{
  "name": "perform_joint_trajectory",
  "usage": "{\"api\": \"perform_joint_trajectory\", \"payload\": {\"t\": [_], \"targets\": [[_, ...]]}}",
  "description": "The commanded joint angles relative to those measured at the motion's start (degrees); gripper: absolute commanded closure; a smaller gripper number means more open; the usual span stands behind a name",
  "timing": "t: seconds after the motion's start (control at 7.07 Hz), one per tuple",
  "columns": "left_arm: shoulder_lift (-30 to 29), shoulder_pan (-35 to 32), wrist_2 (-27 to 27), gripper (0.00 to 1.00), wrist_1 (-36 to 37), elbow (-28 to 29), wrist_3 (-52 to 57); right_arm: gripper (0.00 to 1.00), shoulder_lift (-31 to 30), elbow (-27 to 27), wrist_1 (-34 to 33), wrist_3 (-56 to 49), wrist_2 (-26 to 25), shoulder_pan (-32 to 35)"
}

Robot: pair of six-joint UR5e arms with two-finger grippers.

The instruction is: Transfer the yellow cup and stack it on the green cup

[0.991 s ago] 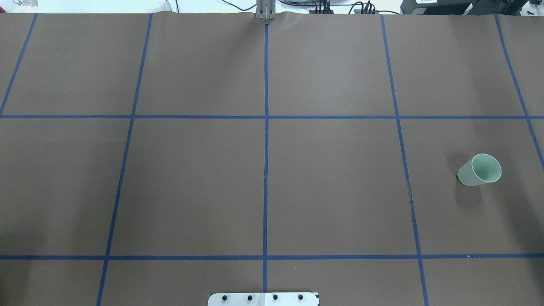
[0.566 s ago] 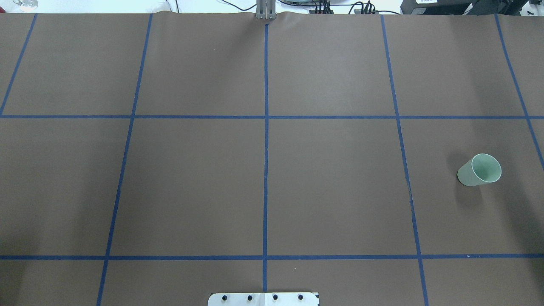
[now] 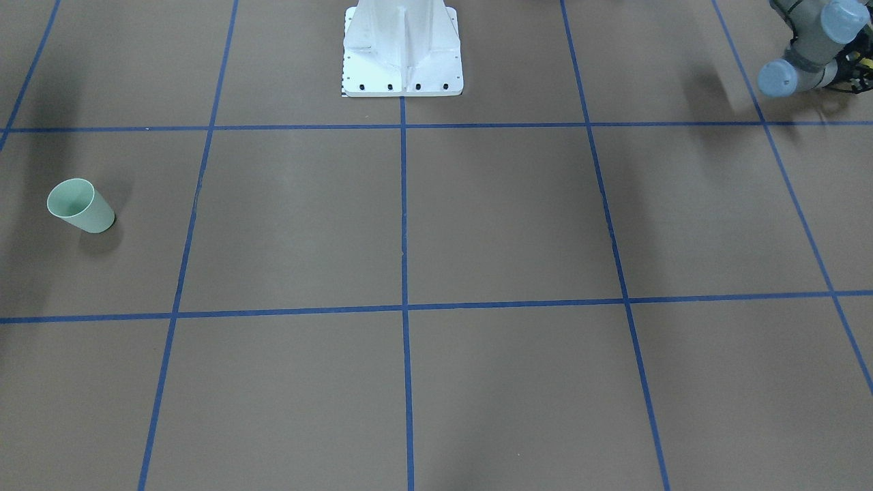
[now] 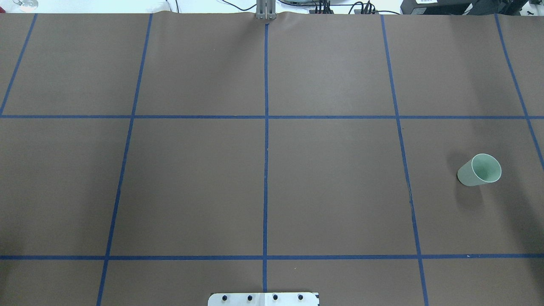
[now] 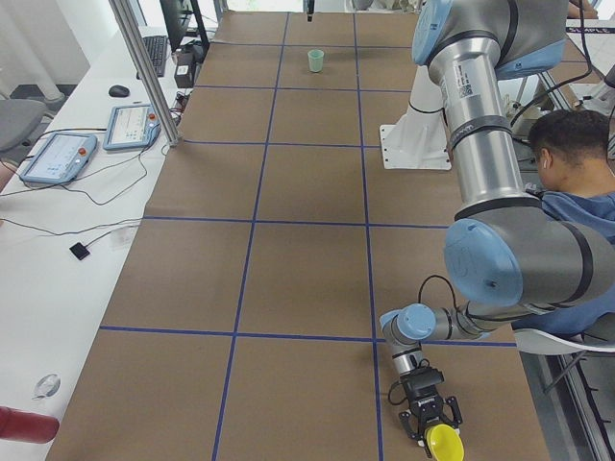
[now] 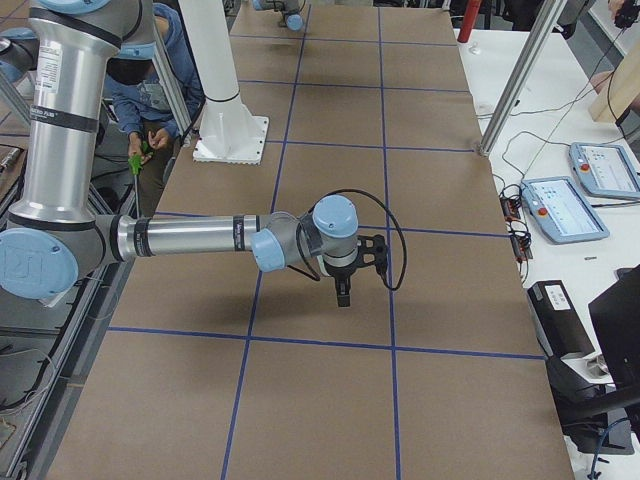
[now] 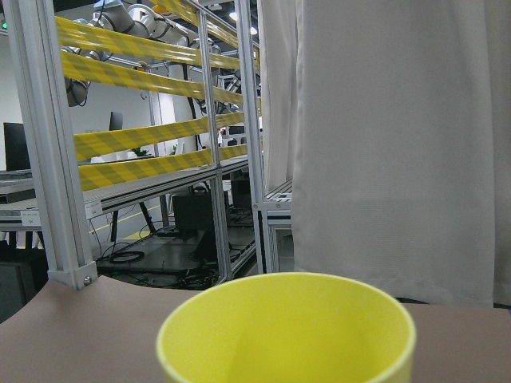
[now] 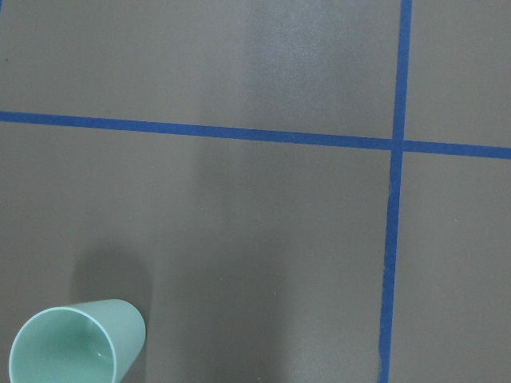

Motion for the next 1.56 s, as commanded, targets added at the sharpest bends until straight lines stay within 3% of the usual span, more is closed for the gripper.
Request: {"api": "perform_joint_trajectory", "payload": {"t": [0.0,0.28,0.57,0.71,0.85,0.99,1.13,1.27,1.42], "targets": [[7.75,0.05,4.69,1.0,-4.42,-4.14,7.05,0.0,0.55,-0.82,-0.49,0.13,0.17,0.0],[9.1,-0.04,11.44,1.0,-4.07,-7.43,12.52,0.0,2.39,-2.31,-0.58,0.13,-0.27,-0.17],[8.13,-1.88,28.9,1.0,-8.25,-7.69,21.82,0.0,3.89,-4.15,-0.58,3.62,-0.27,-0.17],[7.96,-5.54,33.07,1.0,-13.68,-7.78,28.55,0.0,5.46,-6.26,-0.67,5.56,-0.1,-0.17],[4.65,-10.62,39.03,1.0,-16.26,-8.04,32.54,0.0,6.79,-8.19,-0.76,6.1,-0.01,-0.17],[-2.96,-19.03,43.18,1.0,-16.02,-8.04,41.28,0.0,9.24,-11.86,-0.67,6.02,-0.01,-0.17],[-10.69,-30.34,49.66,1.0,-17.24,-8.13,56.07,0.0,11.96,-15.47,-0.5,6.02,-0.01,-0.17],[-14.77,-35.32,51.11,1.0,-24.73,-7.87,68.66,0.0,13.12,-16.11,-0.76,6.11,-0.01,-0.17],[-16.29,-35.46,52.26,1.0,-32.38,-8.74,77.57,0.0,14.35,-16.64,-0.76,6.11,-0.09,-0.52]]}}
